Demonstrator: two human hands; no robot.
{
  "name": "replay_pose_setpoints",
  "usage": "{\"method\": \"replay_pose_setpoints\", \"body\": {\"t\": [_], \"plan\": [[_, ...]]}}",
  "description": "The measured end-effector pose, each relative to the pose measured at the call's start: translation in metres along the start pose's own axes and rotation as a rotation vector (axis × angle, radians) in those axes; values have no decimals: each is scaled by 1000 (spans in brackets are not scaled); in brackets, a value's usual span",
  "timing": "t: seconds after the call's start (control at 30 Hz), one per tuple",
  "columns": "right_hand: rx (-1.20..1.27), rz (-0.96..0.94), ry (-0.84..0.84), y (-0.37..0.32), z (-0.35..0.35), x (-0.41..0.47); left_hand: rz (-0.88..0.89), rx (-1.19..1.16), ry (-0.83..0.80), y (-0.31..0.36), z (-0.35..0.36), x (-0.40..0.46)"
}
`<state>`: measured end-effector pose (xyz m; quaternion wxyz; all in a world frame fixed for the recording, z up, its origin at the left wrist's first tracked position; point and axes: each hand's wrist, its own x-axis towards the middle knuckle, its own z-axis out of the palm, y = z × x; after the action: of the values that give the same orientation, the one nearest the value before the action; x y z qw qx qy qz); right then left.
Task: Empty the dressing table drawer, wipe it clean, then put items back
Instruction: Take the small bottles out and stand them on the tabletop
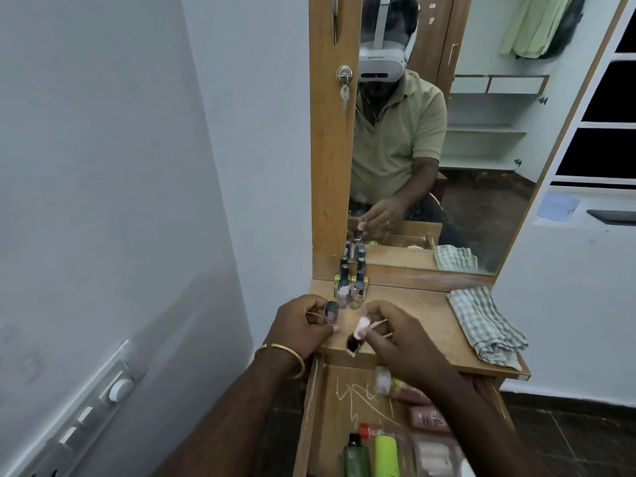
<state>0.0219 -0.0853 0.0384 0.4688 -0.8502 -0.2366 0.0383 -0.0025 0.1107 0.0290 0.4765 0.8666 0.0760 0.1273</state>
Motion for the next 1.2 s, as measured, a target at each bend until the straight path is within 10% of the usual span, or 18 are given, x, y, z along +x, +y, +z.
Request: {"method": "replay_pose_setpoints", "body": {"t": [1.2], "plan": [[-244,35,243,48,22,59,-83,-56,87,-11,38,41]]}}
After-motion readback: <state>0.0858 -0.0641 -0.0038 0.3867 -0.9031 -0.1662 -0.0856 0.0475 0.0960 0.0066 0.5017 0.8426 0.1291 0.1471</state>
